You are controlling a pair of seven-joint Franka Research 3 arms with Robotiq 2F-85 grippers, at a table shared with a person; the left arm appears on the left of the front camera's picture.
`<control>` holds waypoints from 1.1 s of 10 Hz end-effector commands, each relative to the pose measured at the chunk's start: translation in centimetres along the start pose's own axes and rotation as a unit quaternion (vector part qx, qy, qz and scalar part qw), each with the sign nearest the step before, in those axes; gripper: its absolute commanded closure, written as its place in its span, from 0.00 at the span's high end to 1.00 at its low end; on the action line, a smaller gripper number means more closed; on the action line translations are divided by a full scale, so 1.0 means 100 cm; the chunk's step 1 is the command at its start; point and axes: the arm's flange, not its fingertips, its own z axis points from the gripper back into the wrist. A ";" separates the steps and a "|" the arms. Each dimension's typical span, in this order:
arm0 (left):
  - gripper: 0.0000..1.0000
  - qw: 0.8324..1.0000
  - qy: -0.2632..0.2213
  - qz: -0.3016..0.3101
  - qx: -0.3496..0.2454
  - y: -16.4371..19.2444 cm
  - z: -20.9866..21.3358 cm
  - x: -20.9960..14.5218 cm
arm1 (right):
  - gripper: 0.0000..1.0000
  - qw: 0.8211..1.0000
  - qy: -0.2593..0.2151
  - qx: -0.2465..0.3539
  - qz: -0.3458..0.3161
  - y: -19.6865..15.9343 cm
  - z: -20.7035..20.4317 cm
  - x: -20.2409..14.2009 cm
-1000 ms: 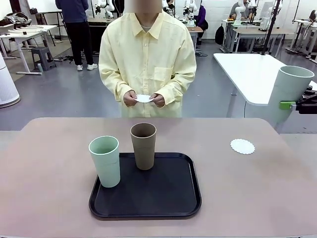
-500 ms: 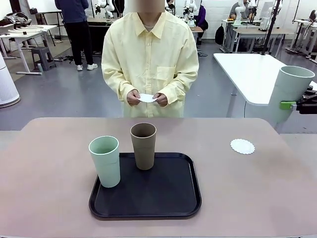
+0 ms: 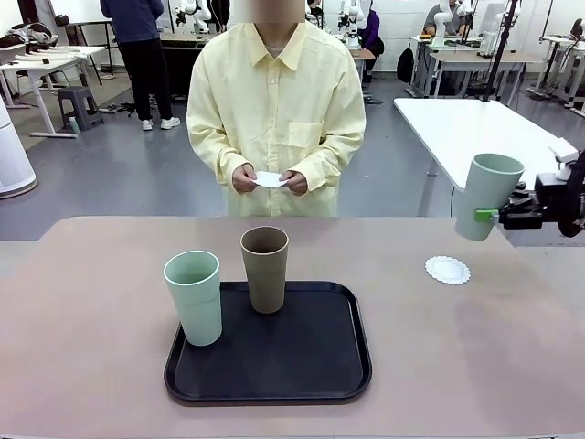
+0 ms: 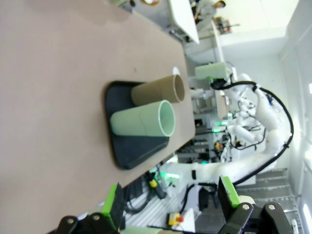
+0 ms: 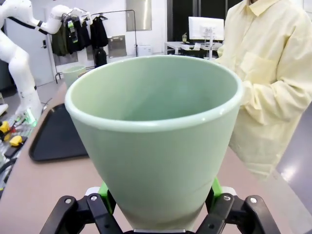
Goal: Place coasters on the table and set cups on them.
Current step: Pick up one Reusable plastic cup and place it on a coaster set by the human.
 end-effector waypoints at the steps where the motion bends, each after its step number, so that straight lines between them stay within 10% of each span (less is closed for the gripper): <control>1: 1.00 1.000 -0.003 -0.005 -0.008 0.000 0.000 0.001 | 0.83 0.999 0.013 0.026 0.016 -0.016 0.000 -0.017; 11: 1.00 1.000 -0.003 -0.005 -0.008 0.000 0.000 0.001 | 0.83 0.997 0.006 0.077 -0.029 -0.016 -0.034 -0.069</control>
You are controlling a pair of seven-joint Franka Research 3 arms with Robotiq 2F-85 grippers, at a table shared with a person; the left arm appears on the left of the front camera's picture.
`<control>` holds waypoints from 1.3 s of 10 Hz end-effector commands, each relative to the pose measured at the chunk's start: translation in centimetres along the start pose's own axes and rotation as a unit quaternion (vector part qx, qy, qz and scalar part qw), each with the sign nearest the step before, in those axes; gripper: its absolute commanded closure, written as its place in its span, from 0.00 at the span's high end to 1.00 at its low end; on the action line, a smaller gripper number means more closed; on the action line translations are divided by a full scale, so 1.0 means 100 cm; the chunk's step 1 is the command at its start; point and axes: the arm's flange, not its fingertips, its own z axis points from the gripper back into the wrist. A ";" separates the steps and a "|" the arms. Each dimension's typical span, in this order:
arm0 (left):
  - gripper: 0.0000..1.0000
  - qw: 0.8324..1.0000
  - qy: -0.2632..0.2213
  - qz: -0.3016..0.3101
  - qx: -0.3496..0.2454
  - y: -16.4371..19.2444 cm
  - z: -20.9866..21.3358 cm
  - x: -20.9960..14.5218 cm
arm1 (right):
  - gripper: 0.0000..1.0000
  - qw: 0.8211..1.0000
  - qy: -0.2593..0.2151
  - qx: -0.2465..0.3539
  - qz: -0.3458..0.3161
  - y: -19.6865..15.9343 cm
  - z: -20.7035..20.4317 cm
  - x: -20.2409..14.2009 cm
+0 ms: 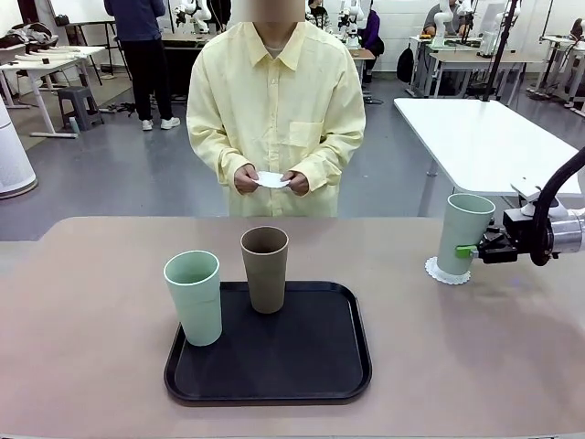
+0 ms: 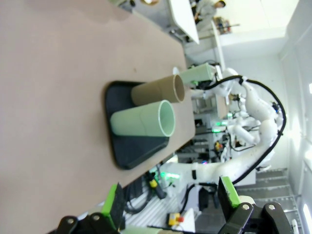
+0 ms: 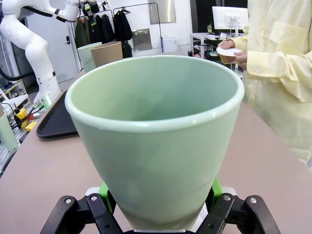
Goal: Place coasters on the table and set cups on them.
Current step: Pick up one Reusable plastic cup and place it on a coaster set by the human.
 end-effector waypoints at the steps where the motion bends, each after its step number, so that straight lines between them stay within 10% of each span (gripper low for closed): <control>1: 1.00 1.000 -0.003 -0.005 -0.008 0.000 0.000 0.001 | 0.83 1.000 -0.011 0.001 0.007 -0.005 0.003 0.006; 13: 1.00 1.000 -0.003 -0.005 -0.008 0.000 0.000 0.001 | 0.83 0.997 -0.002 0.046 0.068 0.002 -0.005 -0.004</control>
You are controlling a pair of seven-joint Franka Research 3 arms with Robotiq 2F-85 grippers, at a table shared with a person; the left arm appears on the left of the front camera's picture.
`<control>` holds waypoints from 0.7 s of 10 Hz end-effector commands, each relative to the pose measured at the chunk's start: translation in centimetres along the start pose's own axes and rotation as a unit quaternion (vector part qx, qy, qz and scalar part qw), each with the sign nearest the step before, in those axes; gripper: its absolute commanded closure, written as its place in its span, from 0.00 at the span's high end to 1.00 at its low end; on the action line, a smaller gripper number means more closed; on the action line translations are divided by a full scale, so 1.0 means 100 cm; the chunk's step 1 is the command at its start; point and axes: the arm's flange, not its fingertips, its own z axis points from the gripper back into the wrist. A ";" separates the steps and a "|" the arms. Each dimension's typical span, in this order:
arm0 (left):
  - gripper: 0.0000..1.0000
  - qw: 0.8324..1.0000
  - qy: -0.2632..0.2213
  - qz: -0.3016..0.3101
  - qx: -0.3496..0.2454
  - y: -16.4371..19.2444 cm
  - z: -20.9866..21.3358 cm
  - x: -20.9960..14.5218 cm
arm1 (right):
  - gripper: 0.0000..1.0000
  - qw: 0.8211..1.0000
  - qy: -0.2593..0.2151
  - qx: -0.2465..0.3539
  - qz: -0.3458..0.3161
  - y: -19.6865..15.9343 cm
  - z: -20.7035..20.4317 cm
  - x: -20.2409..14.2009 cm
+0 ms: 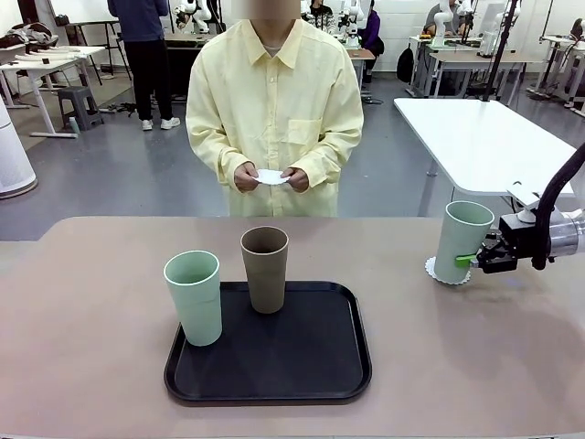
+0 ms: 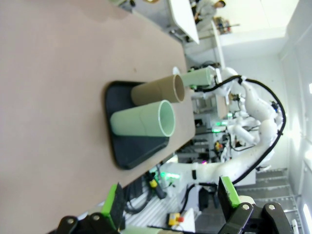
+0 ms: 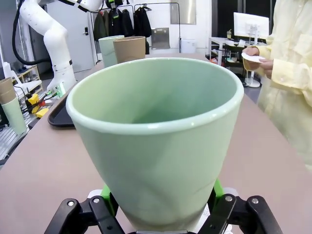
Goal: Place coasters on the table and set cups on them.
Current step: Pick up one Reusable plastic cup and place it on a coaster set by the human.
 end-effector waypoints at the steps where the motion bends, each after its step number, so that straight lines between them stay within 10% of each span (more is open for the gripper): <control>1: 1.00 1.000 -0.003 -0.005 -0.008 0.000 0.000 0.001 | 0.83 1.000 -0.007 0.002 0.011 -0.008 0.004 -0.004; 7: 1.00 1.000 -0.003 -0.005 -0.008 0.000 0.000 0.001 | 0.83 1.000 -0.009 -0.007 -0.003 -0.018 0.009 -0.008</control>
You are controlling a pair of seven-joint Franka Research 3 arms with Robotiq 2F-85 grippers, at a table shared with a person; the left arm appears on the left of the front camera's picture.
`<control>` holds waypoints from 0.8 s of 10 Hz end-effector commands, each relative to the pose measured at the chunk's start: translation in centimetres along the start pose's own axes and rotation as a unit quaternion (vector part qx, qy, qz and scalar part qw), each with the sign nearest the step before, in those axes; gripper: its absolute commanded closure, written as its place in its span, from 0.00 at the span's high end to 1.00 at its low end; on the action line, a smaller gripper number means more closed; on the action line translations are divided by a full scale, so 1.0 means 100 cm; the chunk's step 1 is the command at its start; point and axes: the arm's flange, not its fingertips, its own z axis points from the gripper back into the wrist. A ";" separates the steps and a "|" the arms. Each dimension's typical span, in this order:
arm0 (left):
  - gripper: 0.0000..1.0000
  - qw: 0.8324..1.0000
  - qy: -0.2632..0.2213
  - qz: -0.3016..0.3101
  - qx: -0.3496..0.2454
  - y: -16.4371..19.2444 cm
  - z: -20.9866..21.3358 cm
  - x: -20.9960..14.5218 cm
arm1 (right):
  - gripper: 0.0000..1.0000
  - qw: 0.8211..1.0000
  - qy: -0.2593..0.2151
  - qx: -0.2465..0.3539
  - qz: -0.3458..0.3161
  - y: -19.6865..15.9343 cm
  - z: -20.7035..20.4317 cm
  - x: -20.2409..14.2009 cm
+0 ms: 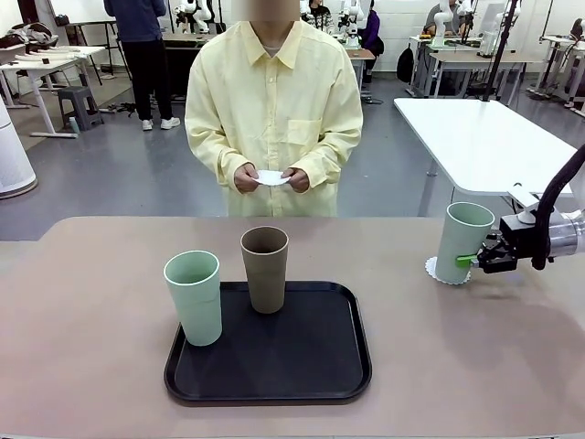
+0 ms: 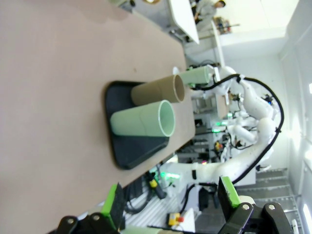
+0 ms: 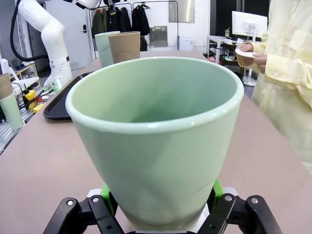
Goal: Place coasters on the table and set cups on them.
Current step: Pick up one Reusable plastic cup and place it on a coaster set by the human.
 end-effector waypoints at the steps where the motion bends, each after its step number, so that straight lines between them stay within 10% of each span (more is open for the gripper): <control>1: 1.00 1.000 -0.003 -0.005 -0.008 0.000 0.000 0.001 | 0.83 1.000 -0.013 -0.004 -0.007 -0.009 0.003 0.001; 8: 1.00 1.000 -0.003 -0.005 -0.008 0.000 0.000 0.001 | 0.83 0.999 -0.028 -0.004 -0.030 -0.015 0.004 -0.002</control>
